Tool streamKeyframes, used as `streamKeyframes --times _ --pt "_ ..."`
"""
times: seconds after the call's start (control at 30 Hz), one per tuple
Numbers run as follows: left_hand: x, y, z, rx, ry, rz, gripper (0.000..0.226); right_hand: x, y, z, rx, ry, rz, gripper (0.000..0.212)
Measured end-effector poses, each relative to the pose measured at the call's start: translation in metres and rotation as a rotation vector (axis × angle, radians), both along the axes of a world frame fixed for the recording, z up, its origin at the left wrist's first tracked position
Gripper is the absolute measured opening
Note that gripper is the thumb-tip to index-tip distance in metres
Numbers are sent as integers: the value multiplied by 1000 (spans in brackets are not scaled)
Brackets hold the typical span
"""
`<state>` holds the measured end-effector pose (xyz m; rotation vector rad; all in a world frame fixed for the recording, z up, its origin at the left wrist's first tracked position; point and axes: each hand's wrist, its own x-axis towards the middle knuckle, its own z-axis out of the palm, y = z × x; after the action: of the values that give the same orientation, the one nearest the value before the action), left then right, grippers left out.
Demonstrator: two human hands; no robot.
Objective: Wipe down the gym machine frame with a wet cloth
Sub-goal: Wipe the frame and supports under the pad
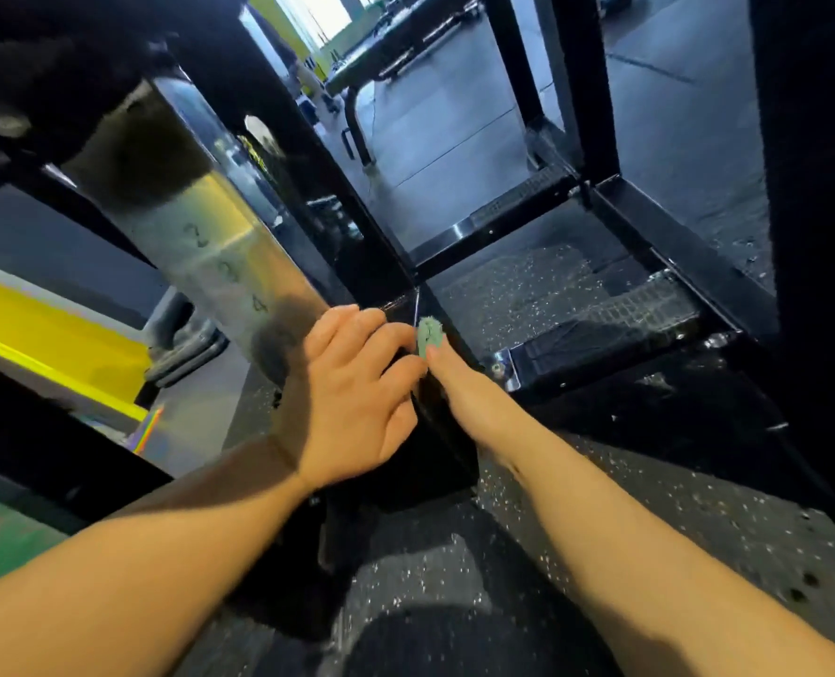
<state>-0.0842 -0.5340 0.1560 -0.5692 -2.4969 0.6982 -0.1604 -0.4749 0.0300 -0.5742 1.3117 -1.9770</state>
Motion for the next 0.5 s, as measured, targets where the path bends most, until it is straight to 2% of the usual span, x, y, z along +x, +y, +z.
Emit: streamKeyframes --times 0.07,0.2,0.3,0.33,0.4,0.5 --pt "-1 0 -1 -14 44 -21 28 -8 2 1 -37 68 35 74" --pt "-3 -8 -3 -58 46 -54 28 -54 -17 15 63 178 -21 53" --pt "-5 -8 -5 -58 69 -54 28 -64 -22 9 57 172 -54 56" --pt "-4 -7 -6 -44 74 -51 29 -57 -23 8 86 135 -49 59" --pt "-6 -6 -7 -34 90 -46 29 -30 -16 -4 18 60 -4 64" --pt "-5 -7 -8 -36 79 -36 29 -1 3 -12 -17 162 -14 68"
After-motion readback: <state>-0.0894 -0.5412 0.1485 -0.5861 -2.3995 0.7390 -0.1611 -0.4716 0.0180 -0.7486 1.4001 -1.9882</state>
